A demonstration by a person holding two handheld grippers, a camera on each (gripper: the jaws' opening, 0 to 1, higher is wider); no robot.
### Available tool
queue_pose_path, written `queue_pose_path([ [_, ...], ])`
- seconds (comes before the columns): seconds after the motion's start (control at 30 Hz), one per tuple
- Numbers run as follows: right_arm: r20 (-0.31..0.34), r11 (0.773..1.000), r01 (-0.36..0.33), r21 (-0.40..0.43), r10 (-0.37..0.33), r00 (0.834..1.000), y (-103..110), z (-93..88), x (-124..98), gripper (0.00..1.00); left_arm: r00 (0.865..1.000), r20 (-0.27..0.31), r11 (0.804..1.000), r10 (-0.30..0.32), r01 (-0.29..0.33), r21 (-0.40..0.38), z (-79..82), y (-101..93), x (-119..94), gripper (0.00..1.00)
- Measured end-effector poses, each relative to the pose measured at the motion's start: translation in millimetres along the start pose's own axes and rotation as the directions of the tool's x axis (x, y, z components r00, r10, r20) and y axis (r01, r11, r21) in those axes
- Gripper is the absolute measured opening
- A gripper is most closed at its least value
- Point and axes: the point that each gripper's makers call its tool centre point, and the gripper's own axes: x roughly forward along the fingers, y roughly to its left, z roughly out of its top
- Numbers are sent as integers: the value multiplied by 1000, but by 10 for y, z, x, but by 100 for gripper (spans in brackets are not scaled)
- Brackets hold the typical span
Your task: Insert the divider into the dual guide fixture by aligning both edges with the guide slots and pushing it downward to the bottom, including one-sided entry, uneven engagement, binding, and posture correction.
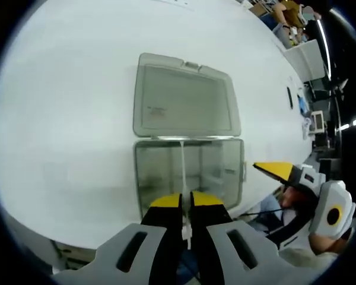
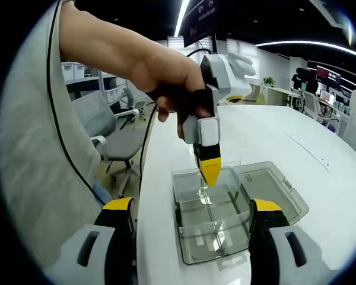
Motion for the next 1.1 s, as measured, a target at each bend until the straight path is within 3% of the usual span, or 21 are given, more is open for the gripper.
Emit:
queue_pose_path([
  [1.1, -5, 1000, 1, 14, -1, 1000, -46, -31, -52, 77, 999, -32, 1000, 30, -30, 4, -9, 52, 68, 0],
])
